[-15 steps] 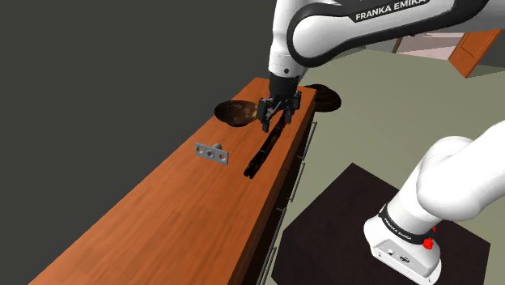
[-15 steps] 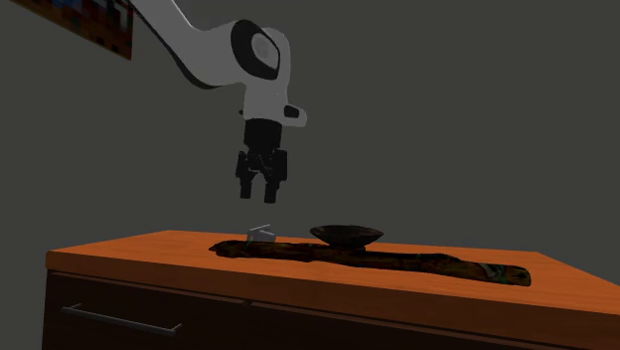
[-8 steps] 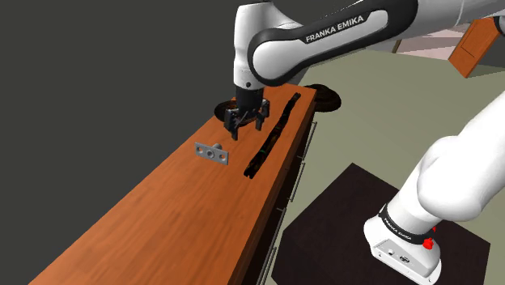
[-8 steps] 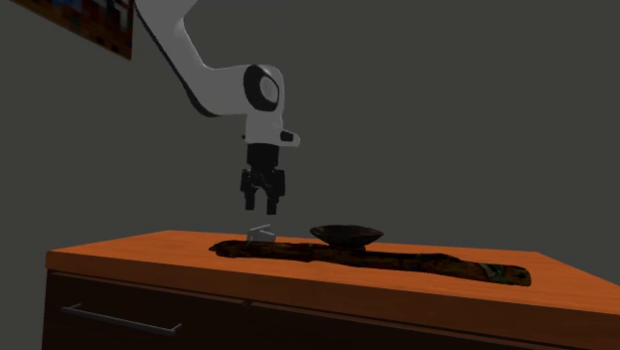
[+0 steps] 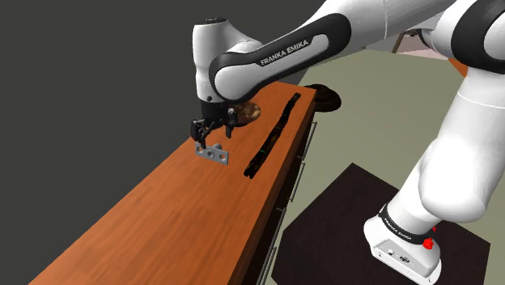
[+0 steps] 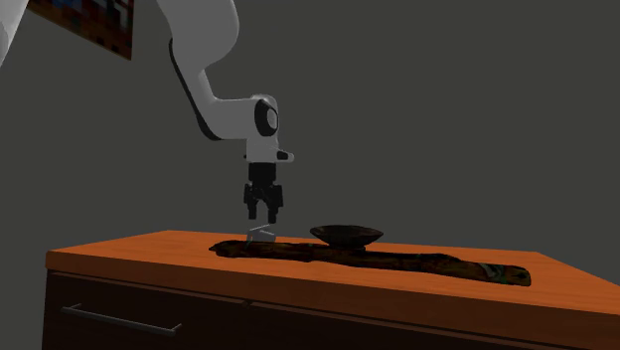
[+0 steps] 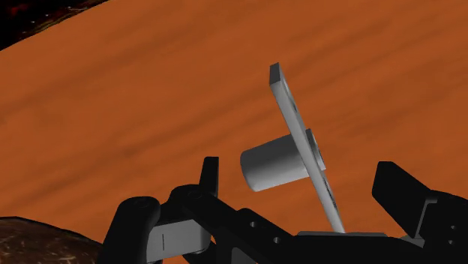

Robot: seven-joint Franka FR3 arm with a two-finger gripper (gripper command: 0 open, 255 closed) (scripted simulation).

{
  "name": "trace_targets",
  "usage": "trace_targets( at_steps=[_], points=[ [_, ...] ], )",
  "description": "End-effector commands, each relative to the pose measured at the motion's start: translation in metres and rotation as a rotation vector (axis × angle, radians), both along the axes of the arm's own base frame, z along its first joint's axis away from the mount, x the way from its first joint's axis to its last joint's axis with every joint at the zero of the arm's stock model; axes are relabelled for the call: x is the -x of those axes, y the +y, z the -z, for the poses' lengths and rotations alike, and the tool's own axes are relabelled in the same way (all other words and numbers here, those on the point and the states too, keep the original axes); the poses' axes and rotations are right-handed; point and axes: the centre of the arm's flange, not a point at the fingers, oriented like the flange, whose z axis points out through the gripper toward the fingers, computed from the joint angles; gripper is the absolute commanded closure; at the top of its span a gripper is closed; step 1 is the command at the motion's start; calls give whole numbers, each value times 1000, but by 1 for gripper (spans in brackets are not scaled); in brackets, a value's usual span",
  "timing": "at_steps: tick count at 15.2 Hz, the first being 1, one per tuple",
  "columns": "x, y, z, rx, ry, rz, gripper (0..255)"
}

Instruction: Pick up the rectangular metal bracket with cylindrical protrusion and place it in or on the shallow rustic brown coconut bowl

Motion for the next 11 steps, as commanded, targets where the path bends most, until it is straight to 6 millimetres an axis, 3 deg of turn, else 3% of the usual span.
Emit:
trace_targets(
  at_steps=[1,7,11],
  points=[
    [-7,7,8,2,-5,0,0],
    [-8,8,39,2,-5,0,0],
    [-8,8,42,2,-5,0,0]
  ],
)
